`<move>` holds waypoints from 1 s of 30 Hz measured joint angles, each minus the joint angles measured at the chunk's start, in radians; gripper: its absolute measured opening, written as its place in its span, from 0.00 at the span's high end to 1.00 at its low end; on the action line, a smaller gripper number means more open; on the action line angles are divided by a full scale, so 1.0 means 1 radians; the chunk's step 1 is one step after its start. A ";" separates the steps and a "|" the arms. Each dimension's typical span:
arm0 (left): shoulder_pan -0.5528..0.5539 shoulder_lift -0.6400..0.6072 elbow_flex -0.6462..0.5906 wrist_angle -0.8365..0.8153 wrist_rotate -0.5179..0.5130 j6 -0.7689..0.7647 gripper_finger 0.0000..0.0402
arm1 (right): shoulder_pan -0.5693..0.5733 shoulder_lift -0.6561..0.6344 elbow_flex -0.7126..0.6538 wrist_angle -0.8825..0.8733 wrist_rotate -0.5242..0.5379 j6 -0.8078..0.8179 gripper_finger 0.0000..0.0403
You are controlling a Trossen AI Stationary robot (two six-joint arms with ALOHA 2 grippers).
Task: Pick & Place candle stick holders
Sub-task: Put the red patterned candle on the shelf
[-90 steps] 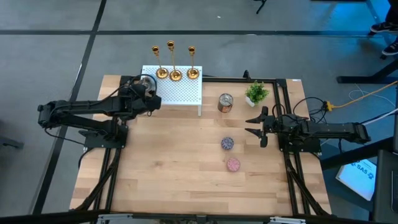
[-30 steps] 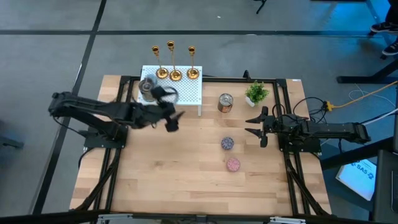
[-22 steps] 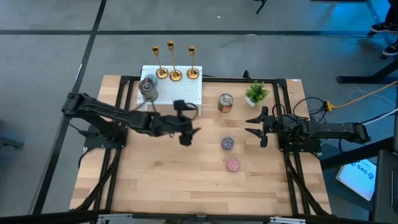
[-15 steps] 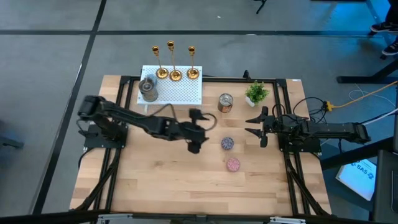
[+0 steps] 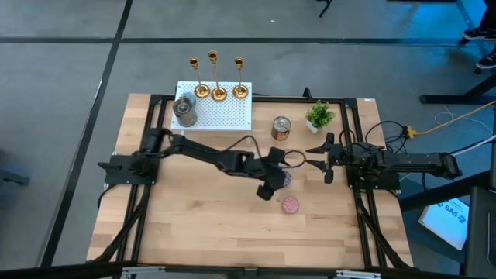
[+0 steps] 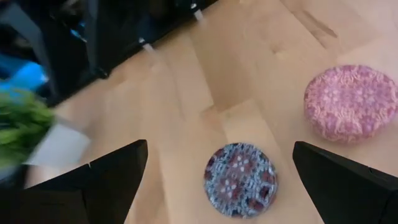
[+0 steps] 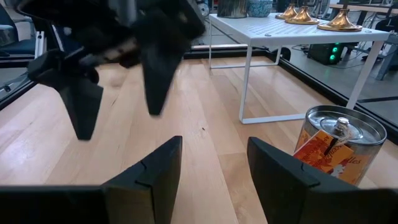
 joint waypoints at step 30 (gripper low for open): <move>0.106 0.207 0.083 0.001 0.282 -0.199 0.02 | 0.000 0.000 0.000 0.000 0.000 0.000 0.54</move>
